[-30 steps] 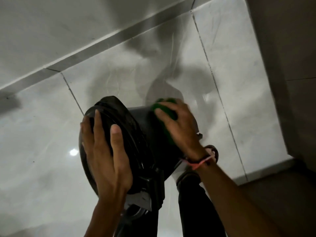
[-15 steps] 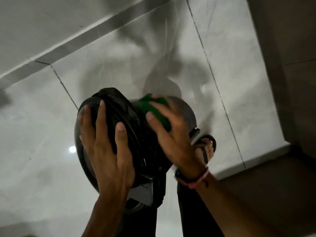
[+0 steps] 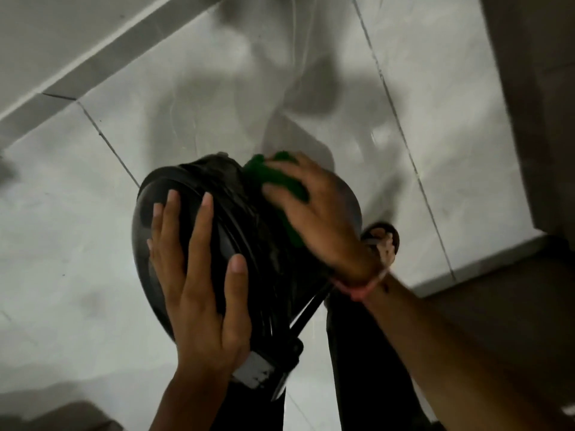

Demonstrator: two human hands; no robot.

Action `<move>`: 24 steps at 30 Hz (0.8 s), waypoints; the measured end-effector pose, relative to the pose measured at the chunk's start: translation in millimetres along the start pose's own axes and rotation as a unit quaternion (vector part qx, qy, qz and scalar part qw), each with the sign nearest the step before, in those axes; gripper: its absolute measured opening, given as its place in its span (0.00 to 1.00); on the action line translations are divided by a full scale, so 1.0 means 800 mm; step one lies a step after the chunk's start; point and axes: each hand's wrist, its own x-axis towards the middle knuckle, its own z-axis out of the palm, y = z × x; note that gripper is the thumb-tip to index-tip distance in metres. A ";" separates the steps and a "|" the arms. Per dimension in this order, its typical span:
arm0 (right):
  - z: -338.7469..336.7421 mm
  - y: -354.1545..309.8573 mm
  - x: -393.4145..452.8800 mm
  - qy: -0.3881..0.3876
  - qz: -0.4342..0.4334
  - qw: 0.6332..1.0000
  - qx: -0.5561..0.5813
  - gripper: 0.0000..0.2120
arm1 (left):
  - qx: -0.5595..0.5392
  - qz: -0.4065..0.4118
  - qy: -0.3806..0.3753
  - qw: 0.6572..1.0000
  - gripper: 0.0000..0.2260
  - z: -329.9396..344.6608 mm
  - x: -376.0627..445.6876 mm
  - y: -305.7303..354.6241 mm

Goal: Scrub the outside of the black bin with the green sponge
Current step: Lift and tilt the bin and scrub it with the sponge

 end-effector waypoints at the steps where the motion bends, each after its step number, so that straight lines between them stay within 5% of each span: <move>1: 0.006 -0.006 -0.037 -0.006 -0.027 0.999 0.029 0.15 | -0.003 0.001 -0.002 1.000 0.27 -0.002 -0.001 -0.003; 3: 0.010 0.008 -0.099 0.023 -0.020 0.999 0.039 0.19 | -0.010 0.008 -0.013 1.000 0.28 -0.006 -0.004 -0.013; 7: -0.023 0.080 -0.063 0.077 0.194 0.977 -0.049 0.19 | -0.015 0.027 -0.036 0.999 0.27 -0.017 -0.007 -0.031; 11: -0.040 0.112 0.067 -0.049 0.290 0.950 -0.104 0.17 | 0.005 0.068 -0.051 0.996 0.27 -0.011 -0.006 -0.024; 15: -0.002 0.049 0.081 -0.146 0.195 0.965 -0.102 0.16 | 0.017 0.068 -0.055 0.996 0.27 -0.012 -0.022 -0.023; 20: 0.017 -0.019 -0.068 -0.026 -0.018 0.999 -0.018 0.17 | 0.008 0.046 -0.016 0.999 0.27 -0.012 -0.049 -0.035; 24: -0.012 0.044 -0.109 0.021 0.075 0.996 -0.039 0.18 | 0.010 0.062 -0.010 0.998 0.26 -0.005 -0.054 -0.034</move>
